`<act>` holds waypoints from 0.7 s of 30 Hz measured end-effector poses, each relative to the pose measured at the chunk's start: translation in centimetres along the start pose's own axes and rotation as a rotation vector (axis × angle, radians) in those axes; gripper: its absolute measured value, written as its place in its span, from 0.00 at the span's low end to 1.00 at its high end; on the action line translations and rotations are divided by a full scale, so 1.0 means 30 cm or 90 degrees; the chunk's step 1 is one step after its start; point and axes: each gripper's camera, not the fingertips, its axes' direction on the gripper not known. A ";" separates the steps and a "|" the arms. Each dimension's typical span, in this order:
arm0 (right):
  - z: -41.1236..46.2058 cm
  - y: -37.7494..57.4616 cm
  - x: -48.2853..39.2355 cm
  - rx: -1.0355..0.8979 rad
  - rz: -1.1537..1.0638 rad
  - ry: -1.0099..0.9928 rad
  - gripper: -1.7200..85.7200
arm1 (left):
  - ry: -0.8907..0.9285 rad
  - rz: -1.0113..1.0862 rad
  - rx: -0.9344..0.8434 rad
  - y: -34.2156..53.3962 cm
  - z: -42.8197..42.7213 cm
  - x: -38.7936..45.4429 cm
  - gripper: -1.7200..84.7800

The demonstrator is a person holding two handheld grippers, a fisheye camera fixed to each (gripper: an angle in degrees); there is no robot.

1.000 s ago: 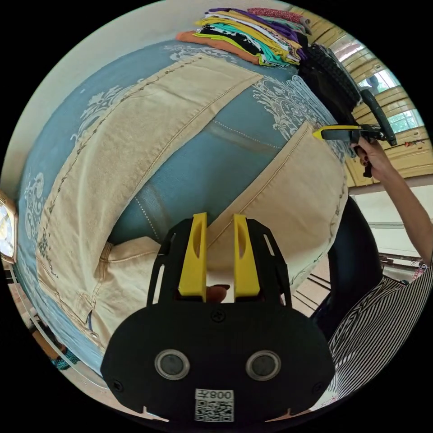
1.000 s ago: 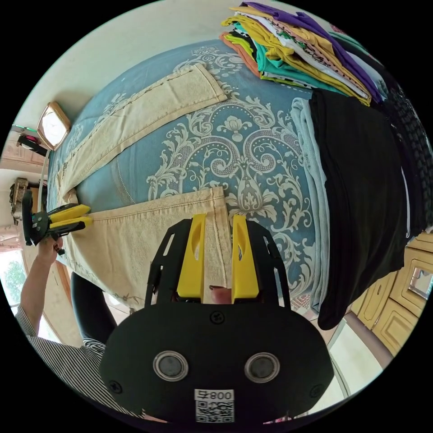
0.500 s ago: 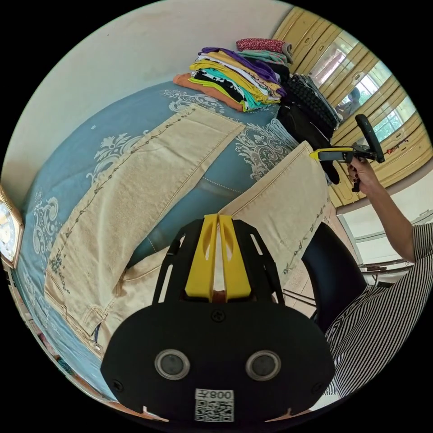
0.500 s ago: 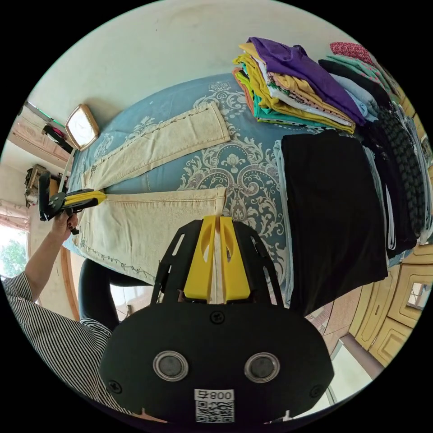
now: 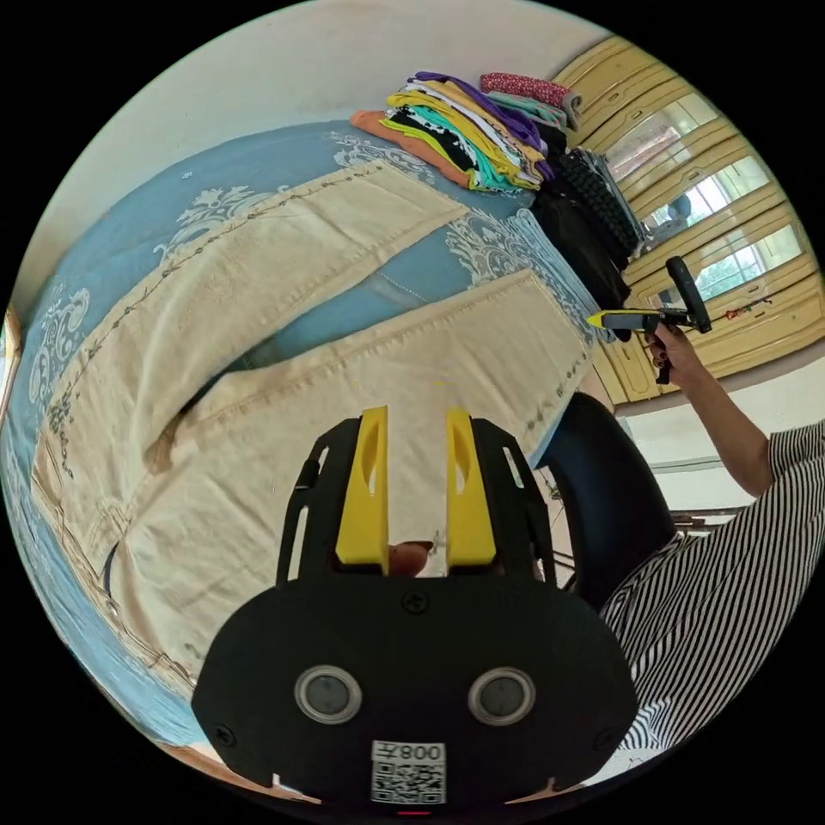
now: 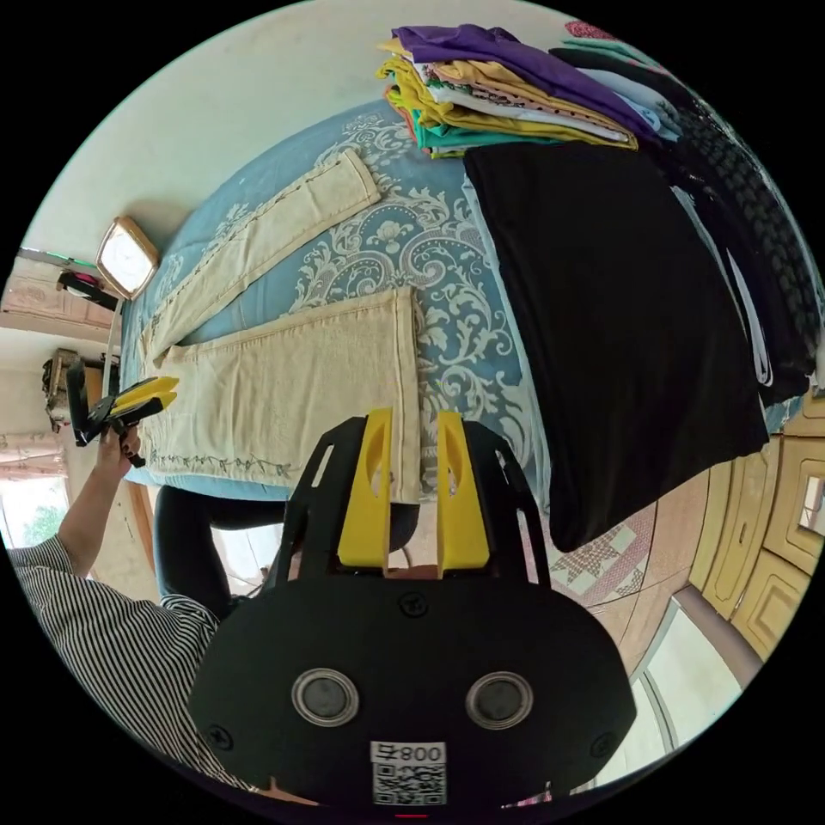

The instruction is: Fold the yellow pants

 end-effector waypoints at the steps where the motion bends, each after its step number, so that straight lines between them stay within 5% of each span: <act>1: 0.023 0.030 -0.009 -0.016 0.005 -0.015 0.12 | -0.005 0.002 -0.014 0.024 0.011 0.010 0.13; 13: 0.070 0.008 -0.132 -0.064 -0.017 0.004 0.04 | -0.043 -0.047 -0.023 0.238 -0.022 0.004 0.07; 19: 0.086 -0.031 -0.226 -0.063 -0.018 0.033 0.04 | -0.100 -0.277 0.079 0.571 -0.265 -0.194 0.11; 21: 0.068 -0.041 -0.306 -0.042 -0.048 0.079 0.05 | -0.135 -0.450 0.120 0.782 -0.358 -0.312 0.12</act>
